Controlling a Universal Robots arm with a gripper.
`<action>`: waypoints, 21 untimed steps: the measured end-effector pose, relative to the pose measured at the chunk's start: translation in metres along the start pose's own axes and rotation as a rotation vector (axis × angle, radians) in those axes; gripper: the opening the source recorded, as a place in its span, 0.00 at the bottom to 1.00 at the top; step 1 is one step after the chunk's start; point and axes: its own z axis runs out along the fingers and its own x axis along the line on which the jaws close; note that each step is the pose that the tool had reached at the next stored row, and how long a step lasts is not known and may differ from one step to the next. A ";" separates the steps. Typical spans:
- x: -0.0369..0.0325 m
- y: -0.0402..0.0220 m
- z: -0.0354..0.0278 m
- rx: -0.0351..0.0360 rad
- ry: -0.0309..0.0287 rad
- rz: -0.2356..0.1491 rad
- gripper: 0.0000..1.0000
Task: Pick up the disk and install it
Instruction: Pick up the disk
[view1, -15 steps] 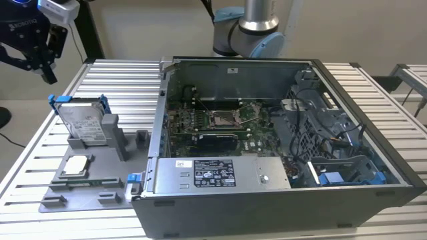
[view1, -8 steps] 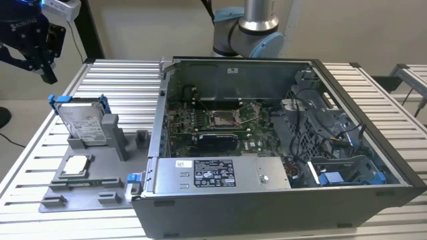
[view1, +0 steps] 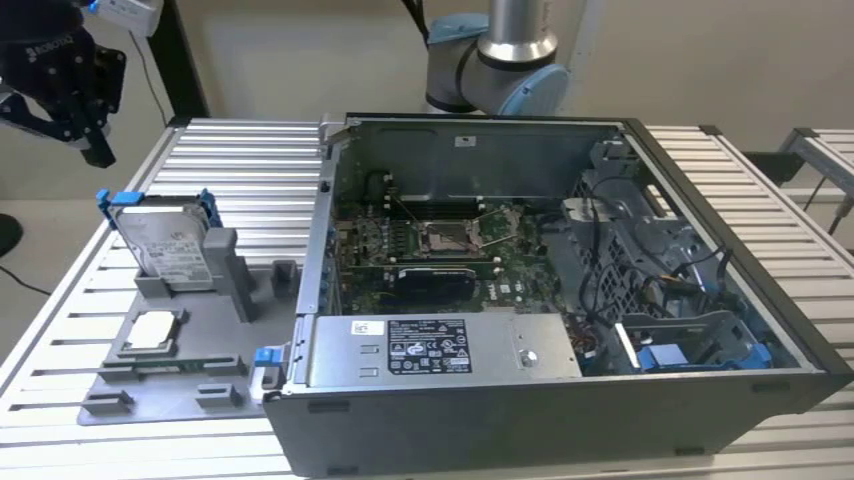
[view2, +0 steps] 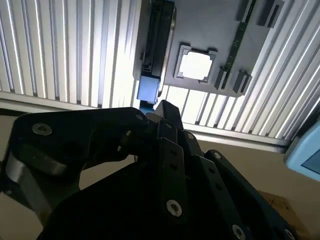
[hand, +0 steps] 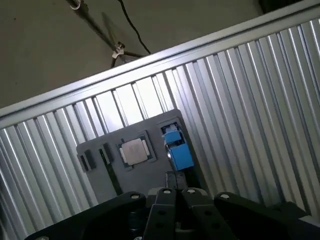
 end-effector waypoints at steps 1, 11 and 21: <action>-0.0001 0.0001 0.0000 0.0002 0.0001 -0.014 0.00; -0.0042 0.0014 0.0001 0.0010 0.0013 -0.146 0.00; -0.0100 0.0048 0.0006 0.0012 0.0021 -0.230 0.00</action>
